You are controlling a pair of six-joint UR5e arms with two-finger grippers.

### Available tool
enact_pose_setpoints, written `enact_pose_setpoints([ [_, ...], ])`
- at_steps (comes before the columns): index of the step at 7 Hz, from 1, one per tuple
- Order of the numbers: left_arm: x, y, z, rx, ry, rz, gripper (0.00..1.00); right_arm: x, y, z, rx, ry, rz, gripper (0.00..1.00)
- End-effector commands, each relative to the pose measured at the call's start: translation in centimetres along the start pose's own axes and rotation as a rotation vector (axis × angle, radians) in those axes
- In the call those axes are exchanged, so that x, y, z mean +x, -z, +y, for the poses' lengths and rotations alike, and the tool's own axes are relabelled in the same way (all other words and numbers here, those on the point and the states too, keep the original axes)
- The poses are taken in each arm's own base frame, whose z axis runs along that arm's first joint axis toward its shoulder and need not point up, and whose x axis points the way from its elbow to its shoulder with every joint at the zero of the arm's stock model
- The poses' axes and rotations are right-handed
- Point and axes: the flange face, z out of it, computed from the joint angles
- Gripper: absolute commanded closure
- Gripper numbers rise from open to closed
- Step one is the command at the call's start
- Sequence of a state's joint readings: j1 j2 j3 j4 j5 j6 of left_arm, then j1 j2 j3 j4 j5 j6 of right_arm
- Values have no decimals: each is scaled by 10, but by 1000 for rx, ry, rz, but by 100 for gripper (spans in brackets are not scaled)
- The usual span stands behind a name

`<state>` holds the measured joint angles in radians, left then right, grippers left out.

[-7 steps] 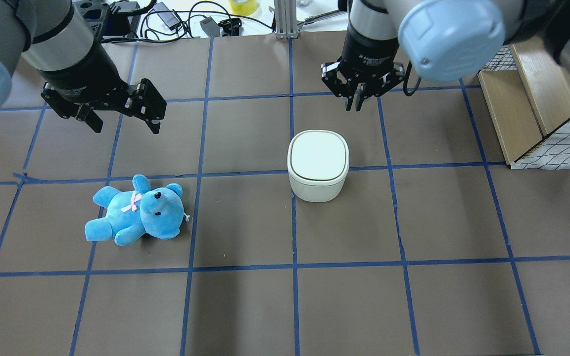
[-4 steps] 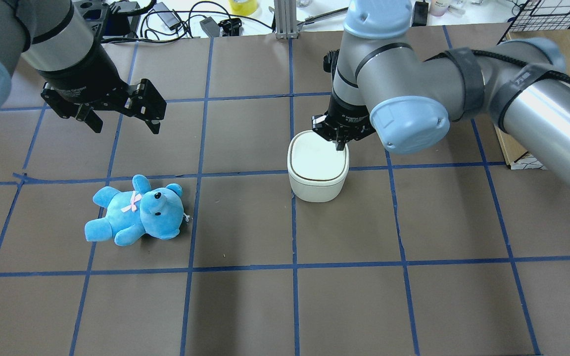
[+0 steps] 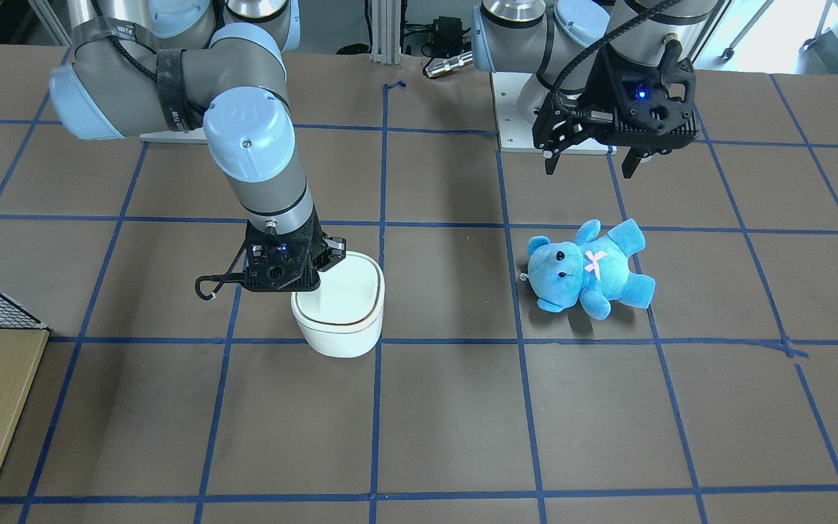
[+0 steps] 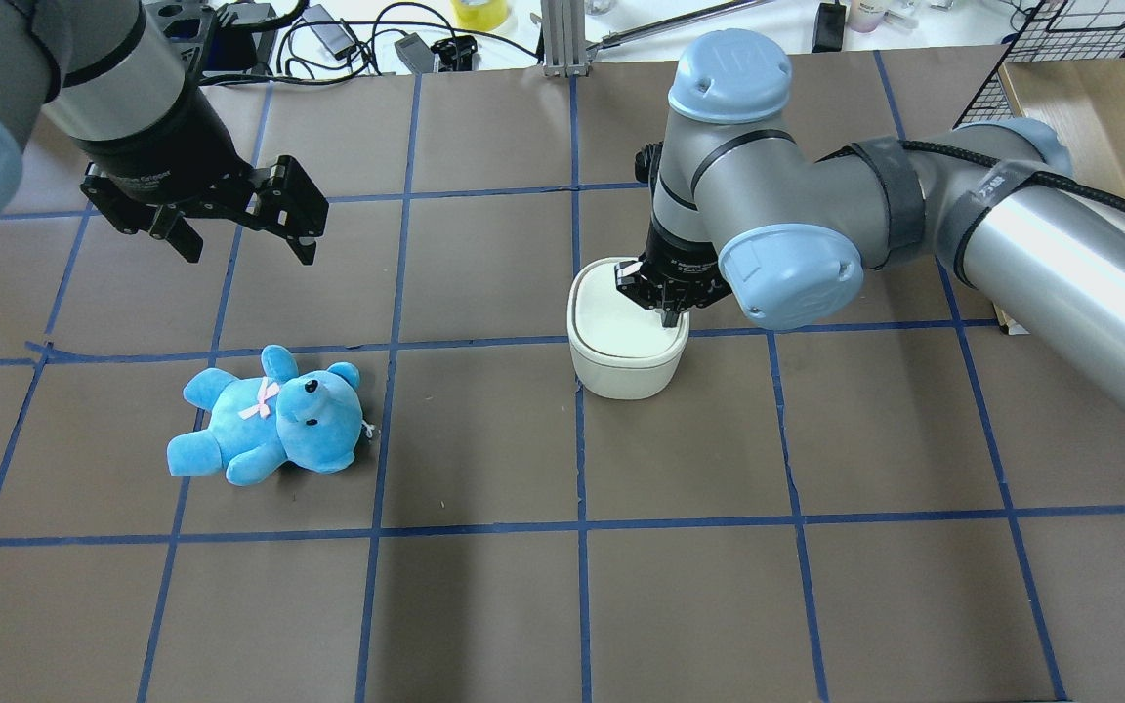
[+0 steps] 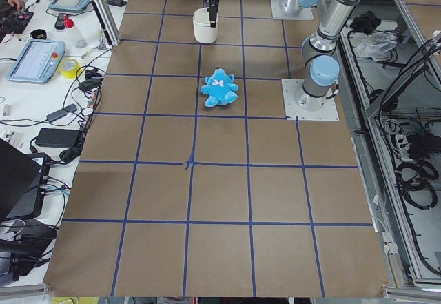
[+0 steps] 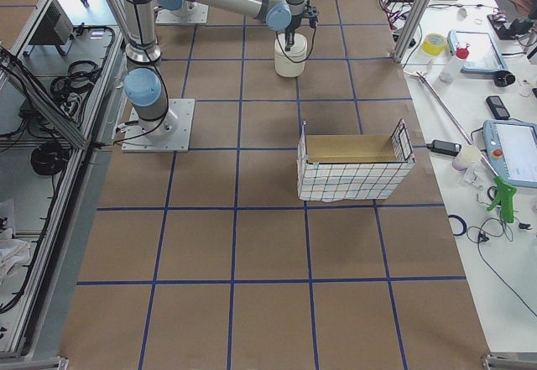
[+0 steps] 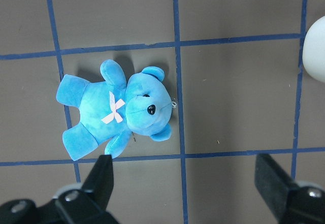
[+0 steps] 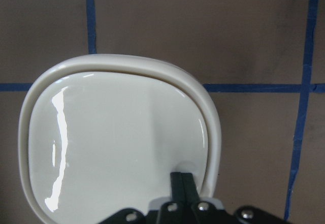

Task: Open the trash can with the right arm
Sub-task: 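Lift the lid edge upward with the right gripper, flipping it open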

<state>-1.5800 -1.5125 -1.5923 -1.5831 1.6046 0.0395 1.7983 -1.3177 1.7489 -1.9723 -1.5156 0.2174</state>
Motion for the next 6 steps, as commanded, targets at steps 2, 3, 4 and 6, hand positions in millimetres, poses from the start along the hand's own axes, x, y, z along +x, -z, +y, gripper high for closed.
enact_pose_setpoints([
  [2,0,0,0,0,1,0,0,-2,98,7,158,-1,-24,0],
  [3,0,0,0,0,1,0,0,2,136,9,190,-7,-25,0],
  [4,0,0,0,0,0,0,0,2,164,7,193,-6,-21,0],
  [6,0,0,0,0,0,0,0,11,193,5,188,-12,26,0],
])
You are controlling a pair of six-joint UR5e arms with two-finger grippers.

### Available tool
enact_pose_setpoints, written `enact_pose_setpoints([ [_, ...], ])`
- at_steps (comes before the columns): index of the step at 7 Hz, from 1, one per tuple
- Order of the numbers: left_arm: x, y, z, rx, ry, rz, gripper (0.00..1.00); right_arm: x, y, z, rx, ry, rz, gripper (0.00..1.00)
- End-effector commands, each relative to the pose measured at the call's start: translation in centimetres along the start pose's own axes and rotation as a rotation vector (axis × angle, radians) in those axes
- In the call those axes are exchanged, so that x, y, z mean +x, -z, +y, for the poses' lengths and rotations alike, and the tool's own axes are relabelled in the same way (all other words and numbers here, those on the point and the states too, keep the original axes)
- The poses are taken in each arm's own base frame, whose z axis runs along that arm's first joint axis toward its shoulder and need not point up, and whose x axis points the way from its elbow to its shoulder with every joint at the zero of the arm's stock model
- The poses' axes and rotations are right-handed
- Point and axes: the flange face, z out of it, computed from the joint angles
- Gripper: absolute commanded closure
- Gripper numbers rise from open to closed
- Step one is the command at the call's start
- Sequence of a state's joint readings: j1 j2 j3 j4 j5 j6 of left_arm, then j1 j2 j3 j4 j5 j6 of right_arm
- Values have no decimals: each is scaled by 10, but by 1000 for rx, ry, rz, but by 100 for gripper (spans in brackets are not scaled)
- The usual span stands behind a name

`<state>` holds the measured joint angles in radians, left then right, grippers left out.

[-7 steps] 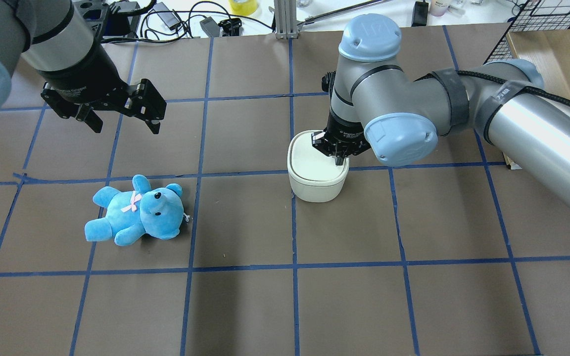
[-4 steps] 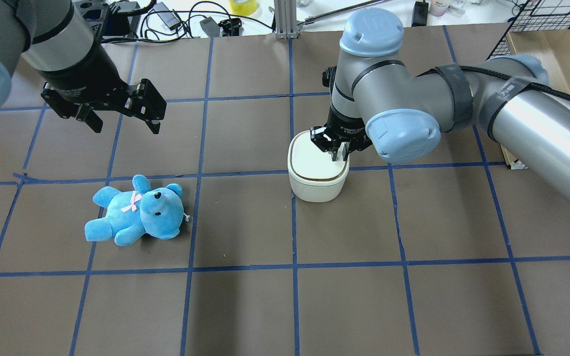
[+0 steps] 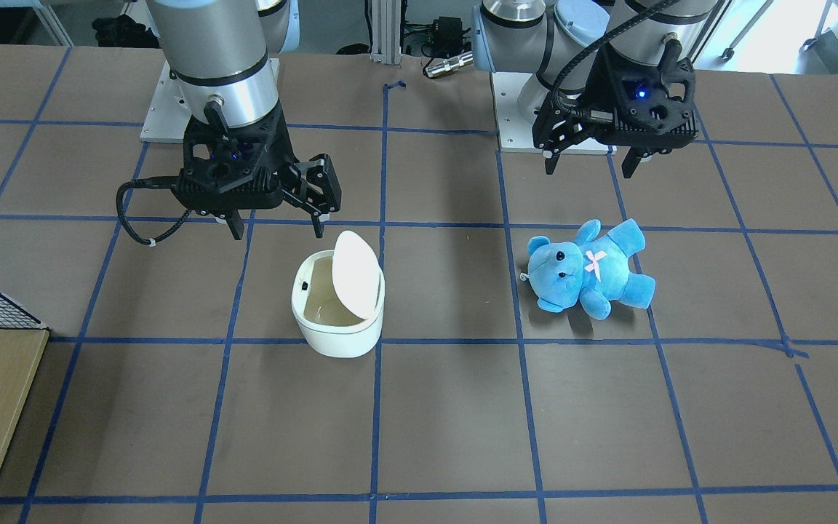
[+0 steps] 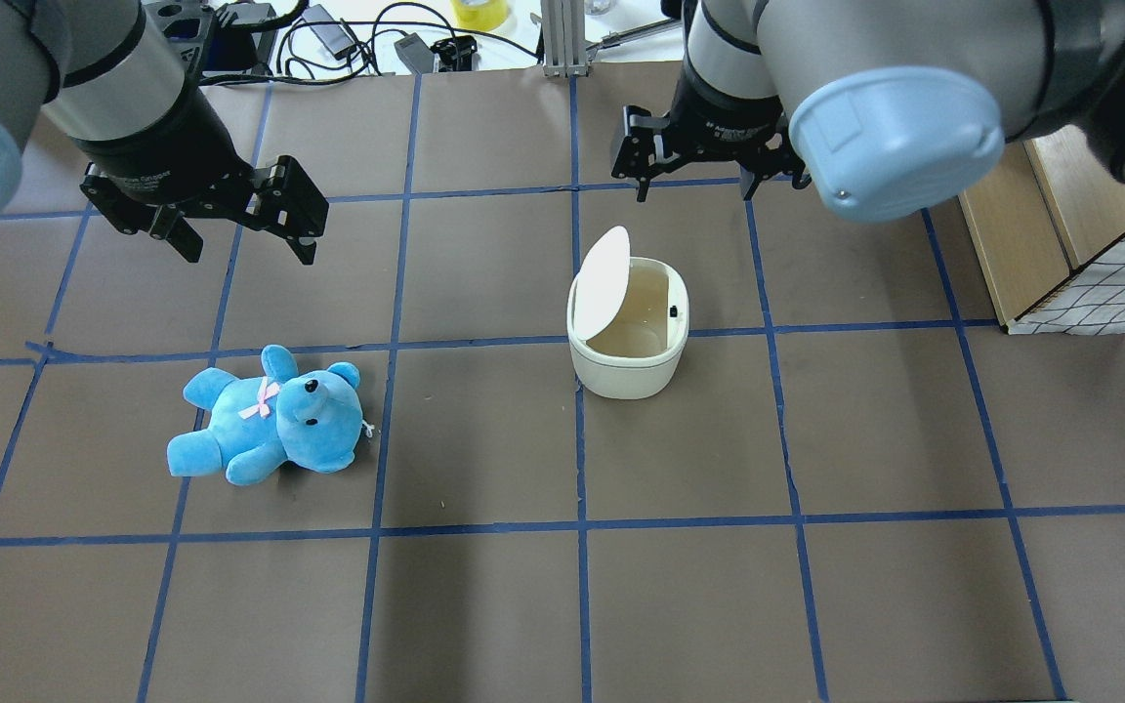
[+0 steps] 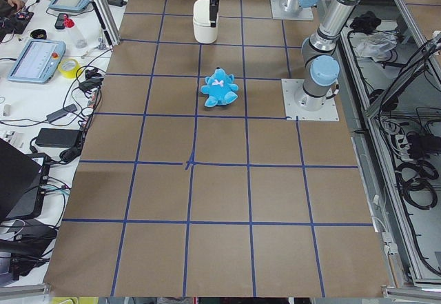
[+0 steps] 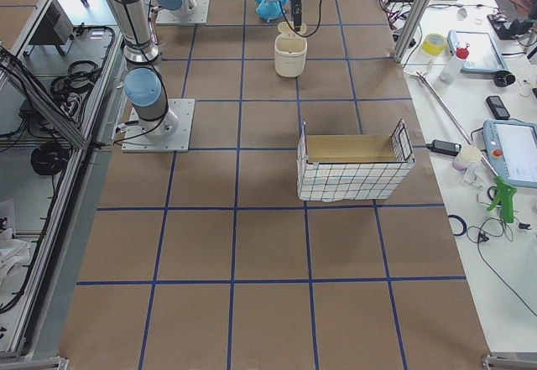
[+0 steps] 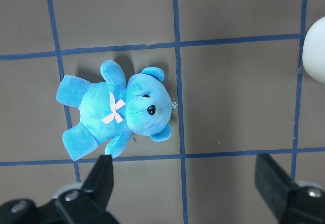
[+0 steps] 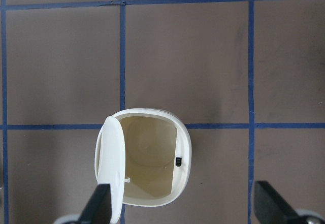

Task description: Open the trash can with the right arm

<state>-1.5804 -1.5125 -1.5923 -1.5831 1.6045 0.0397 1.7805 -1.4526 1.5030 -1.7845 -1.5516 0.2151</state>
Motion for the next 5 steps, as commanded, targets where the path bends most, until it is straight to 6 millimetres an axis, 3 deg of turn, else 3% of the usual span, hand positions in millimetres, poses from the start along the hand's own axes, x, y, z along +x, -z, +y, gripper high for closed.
enact_pose_setpoints([
  [1,0,0,0,0,0,0,0,9,20,-3,-21,-2,49,0],
  [5,0,0,0,1,0,0,0,41,33,-5,-54,38,52,0],
])
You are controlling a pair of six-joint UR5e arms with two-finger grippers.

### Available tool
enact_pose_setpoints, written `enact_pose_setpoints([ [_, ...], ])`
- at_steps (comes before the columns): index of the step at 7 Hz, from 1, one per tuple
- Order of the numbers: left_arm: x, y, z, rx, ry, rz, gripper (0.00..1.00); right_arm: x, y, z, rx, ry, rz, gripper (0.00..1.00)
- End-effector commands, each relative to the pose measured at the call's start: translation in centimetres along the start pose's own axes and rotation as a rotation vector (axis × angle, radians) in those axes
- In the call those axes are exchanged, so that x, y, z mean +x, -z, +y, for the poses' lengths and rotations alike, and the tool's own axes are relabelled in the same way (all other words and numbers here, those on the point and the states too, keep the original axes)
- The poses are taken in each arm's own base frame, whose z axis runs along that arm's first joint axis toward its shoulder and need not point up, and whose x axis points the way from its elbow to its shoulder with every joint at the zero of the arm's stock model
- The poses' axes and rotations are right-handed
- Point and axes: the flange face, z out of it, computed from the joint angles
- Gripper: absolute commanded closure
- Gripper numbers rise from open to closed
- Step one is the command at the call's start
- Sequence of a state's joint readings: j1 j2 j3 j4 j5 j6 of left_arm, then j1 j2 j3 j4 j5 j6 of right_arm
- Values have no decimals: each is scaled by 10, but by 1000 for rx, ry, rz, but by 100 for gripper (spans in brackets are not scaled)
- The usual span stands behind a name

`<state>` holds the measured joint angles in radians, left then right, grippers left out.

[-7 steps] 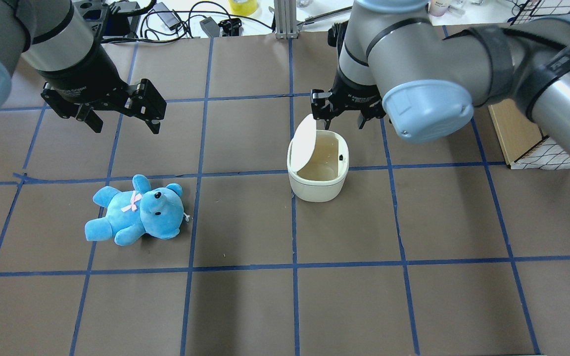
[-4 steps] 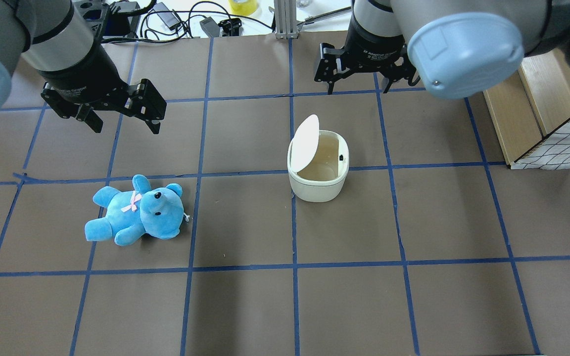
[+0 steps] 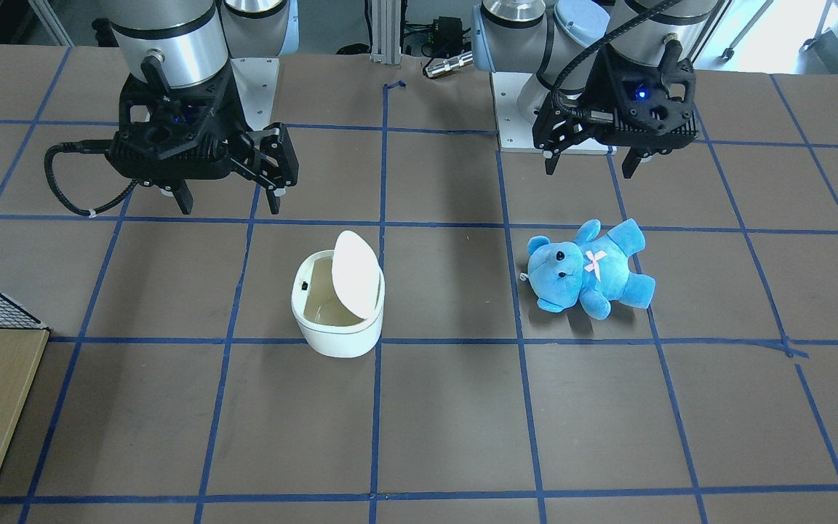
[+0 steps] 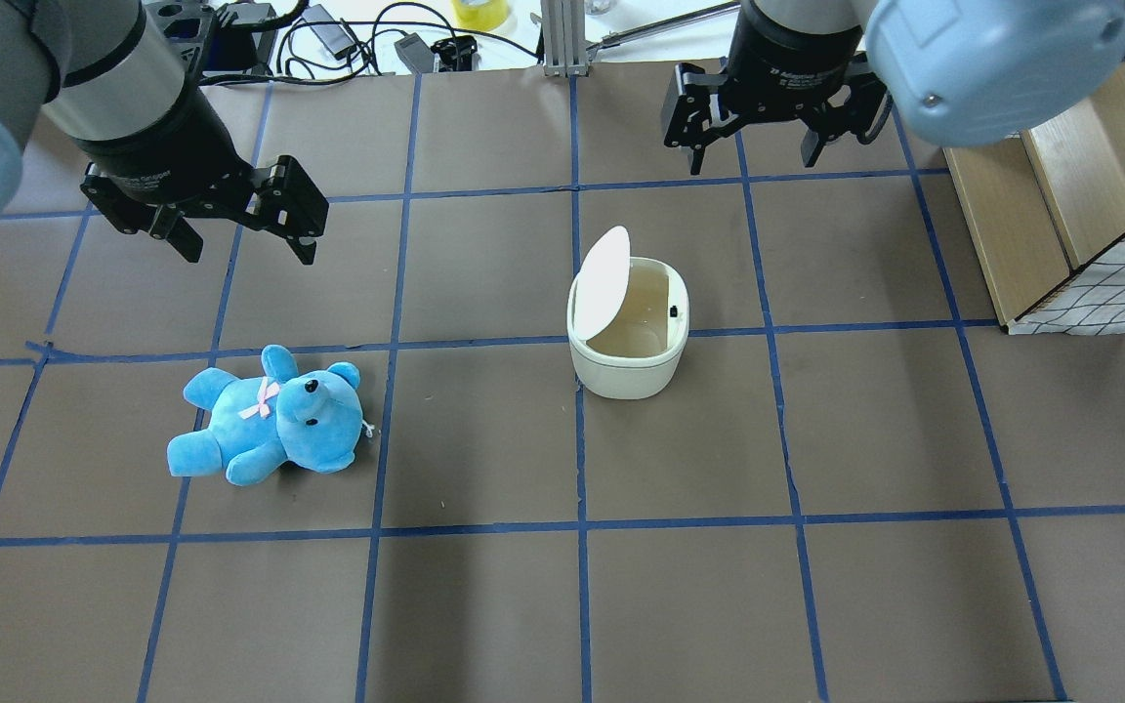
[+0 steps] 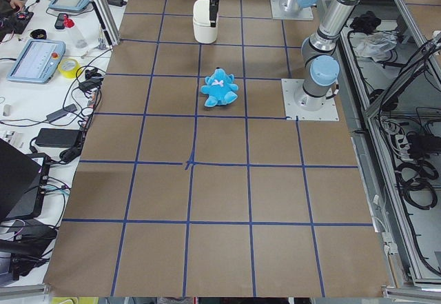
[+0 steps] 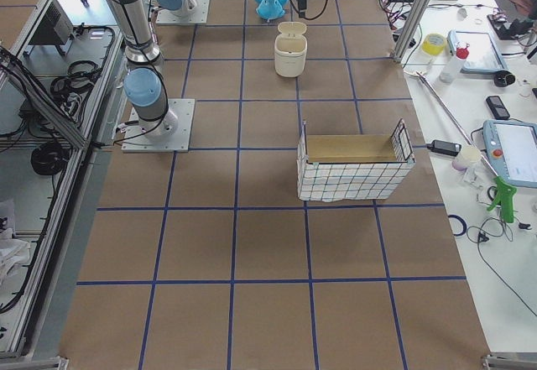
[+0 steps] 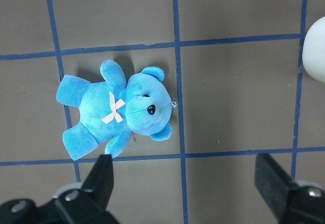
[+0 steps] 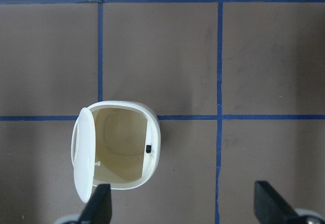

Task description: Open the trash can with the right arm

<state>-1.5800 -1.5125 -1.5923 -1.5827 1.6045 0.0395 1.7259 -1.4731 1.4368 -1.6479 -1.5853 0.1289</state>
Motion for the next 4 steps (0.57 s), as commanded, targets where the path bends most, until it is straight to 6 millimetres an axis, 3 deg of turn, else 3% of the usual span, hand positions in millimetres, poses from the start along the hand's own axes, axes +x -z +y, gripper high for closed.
enact_pose_setpoints([
  [1,1,0,0,0,-2,0,0,9,3,1,-10,18,11,0],
  [4,0,0,0,0,0,0,0,10,5,2,-8,23,13,0],
])
